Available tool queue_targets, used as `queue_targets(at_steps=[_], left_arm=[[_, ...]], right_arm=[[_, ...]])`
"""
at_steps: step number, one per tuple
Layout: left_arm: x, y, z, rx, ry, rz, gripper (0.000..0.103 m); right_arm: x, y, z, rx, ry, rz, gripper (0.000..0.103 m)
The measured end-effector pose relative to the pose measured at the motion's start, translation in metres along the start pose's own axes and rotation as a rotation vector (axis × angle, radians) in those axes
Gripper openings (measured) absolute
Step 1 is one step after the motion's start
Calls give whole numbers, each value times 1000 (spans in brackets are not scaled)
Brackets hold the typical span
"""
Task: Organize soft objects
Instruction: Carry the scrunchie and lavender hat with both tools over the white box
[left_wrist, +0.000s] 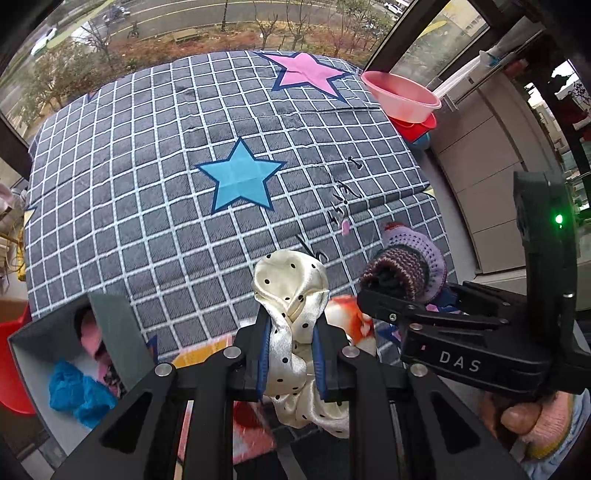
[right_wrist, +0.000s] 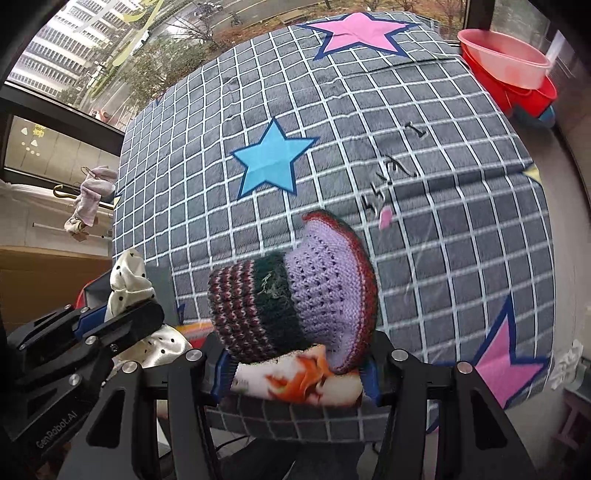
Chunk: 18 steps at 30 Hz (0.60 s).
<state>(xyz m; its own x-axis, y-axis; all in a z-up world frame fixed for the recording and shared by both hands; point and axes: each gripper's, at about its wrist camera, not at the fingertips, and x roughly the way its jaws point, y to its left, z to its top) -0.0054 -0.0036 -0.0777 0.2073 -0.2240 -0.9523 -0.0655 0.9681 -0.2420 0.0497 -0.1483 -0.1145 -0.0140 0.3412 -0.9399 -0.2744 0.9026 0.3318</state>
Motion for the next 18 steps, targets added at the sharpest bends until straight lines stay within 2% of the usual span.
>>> queue_targets(at_steps=[11, 18], left_arm=[[-36, 42, -50, -76, -37, -18, 21], [-51, 75, -80, -140, -55, 0, 21]], right_arm=[[-10, 26, -56, 2, -4, -18, 55], [-13, 56, -79, -16, 5, 8, 55]])
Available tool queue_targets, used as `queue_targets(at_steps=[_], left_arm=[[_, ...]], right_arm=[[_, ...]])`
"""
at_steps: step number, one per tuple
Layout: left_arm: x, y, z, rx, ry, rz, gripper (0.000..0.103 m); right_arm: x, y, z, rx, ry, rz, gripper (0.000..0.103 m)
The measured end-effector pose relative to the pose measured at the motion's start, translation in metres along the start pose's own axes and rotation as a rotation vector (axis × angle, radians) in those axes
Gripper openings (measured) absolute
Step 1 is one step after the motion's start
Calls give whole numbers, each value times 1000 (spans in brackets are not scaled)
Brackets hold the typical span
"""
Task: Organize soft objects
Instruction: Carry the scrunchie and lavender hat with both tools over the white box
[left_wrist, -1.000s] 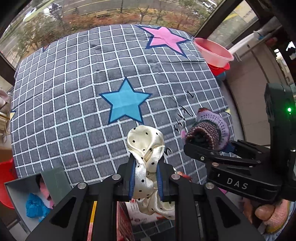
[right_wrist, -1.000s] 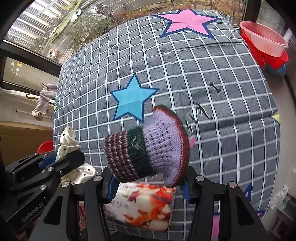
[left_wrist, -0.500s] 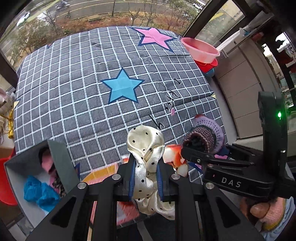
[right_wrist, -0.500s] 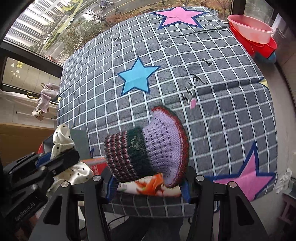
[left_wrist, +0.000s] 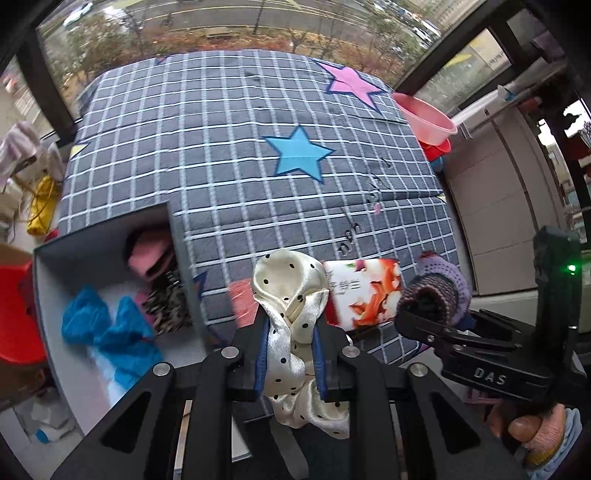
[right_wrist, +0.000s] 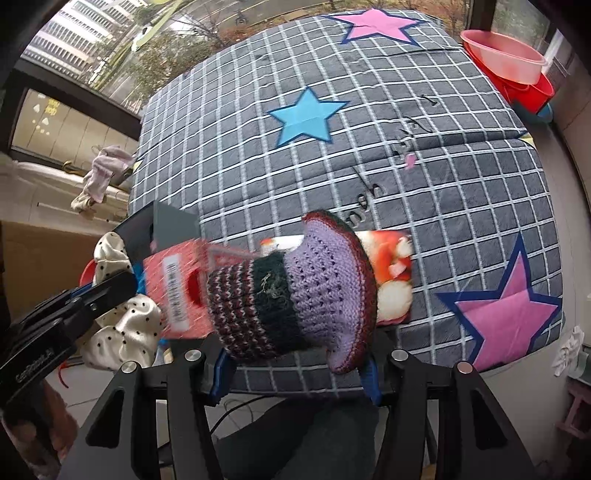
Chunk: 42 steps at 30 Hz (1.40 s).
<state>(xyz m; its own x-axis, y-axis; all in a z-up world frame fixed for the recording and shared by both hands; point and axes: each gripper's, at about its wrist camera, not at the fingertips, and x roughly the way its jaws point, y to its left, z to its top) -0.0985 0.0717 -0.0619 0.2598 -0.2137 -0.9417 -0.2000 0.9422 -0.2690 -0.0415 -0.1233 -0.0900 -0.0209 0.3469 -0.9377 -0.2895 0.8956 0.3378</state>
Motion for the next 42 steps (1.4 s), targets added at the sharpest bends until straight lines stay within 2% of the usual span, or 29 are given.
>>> queue_targets(at_steps=[10, 25, 35, 42], left_arm=[[-18, 60, -37, -122, -38, 50, 21], [-16, 126, -88, -245, -24, 160, 21], [-7, 149, -118, -299, 8, 202, 21], [-1, 155, -130, -314, 31, 216, 21]], right_arm=[[3, 67, -9, -130, 11, 18, 55], [31, 154, -30, -346, 104, 32, 55], [54, 195, -45, -461, 167, 27, 55], [68, 211, -58, -505, 205, 24, 55]])
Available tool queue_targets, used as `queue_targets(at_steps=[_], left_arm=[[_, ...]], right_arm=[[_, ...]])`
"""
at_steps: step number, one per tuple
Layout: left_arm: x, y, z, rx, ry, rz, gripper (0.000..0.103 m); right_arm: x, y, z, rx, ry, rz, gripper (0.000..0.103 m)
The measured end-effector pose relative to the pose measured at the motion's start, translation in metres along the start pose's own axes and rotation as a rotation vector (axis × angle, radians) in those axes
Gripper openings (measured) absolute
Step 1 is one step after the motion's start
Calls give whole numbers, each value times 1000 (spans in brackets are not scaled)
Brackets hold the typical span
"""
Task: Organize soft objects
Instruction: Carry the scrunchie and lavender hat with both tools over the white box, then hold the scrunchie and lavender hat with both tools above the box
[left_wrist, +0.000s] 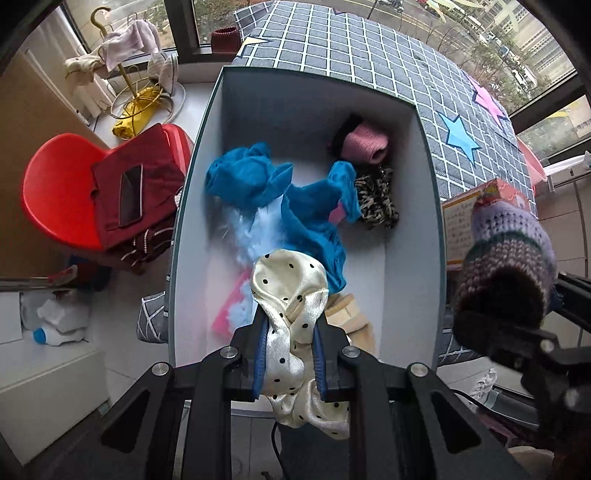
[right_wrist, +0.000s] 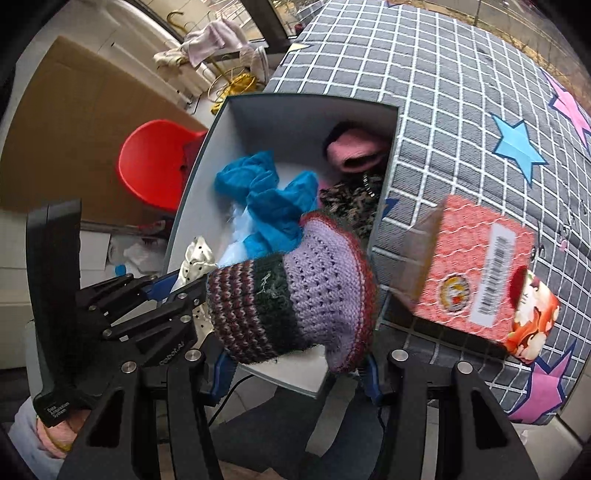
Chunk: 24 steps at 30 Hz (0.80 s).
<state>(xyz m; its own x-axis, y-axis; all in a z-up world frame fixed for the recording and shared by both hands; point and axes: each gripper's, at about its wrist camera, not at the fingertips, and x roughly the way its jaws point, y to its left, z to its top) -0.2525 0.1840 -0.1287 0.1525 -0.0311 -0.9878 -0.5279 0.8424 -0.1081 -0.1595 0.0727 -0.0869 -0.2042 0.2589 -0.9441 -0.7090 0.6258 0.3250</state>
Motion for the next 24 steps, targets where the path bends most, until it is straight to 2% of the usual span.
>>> queue_targets(at_steps=[8, 24], left_arm=[[5, 0, -6, -2, 12, 7, 23], [7, -4, -8, 8, 13, 15, 23]], right_arm=[[12, 8, -7, -17, 37, 6, 55], [11, 1, -12, 15, 30, 10, 55]])
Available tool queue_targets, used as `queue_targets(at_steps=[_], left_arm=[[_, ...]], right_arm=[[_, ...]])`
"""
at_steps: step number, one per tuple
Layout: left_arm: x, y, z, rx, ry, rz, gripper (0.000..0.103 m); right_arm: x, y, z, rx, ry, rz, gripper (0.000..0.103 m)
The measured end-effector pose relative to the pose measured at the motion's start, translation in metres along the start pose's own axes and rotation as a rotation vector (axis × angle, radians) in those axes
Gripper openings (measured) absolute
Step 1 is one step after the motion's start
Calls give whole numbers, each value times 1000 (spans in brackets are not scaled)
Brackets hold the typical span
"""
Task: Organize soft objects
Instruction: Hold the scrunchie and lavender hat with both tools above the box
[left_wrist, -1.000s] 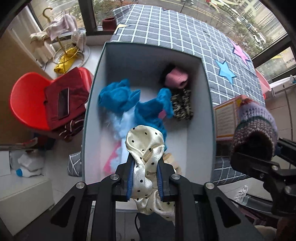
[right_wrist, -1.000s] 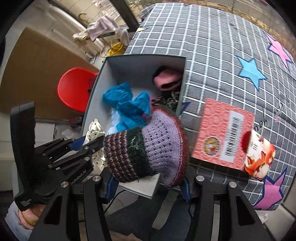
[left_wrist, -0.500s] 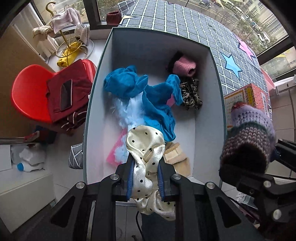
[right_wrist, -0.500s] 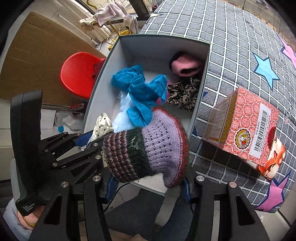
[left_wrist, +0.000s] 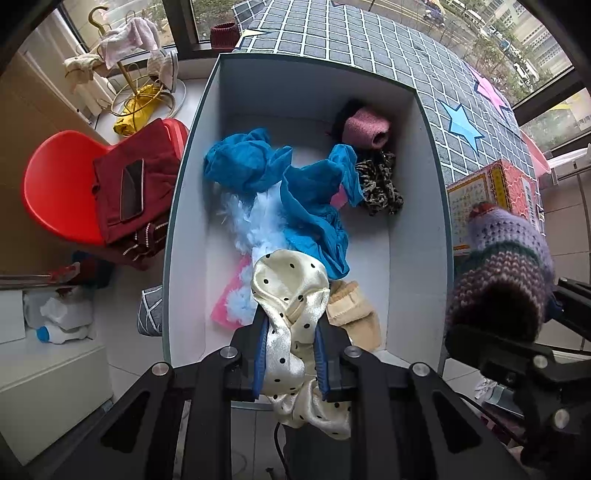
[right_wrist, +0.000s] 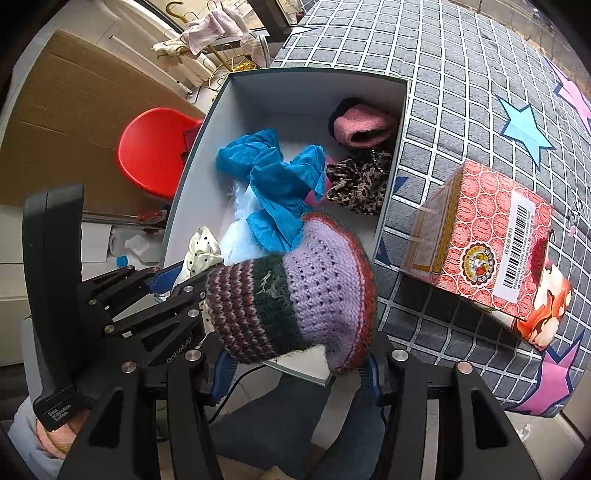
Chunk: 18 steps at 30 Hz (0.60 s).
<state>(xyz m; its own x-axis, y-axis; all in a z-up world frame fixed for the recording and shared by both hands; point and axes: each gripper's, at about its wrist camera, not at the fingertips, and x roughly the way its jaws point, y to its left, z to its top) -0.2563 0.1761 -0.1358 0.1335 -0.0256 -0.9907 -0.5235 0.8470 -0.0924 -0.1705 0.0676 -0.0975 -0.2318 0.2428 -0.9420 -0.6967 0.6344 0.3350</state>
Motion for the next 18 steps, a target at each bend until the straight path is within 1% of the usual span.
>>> queue_targets(at_steps=[8, 18], left_arm=[[1, -2, 2, 19, 4, 6, 23], [4, 2, 3, 8, 11, 11, 24]], right_arm=[[-3, -4, -2, 15, -4, 5, 55], [3, 0, 2, 4, 12, 8, 55]])
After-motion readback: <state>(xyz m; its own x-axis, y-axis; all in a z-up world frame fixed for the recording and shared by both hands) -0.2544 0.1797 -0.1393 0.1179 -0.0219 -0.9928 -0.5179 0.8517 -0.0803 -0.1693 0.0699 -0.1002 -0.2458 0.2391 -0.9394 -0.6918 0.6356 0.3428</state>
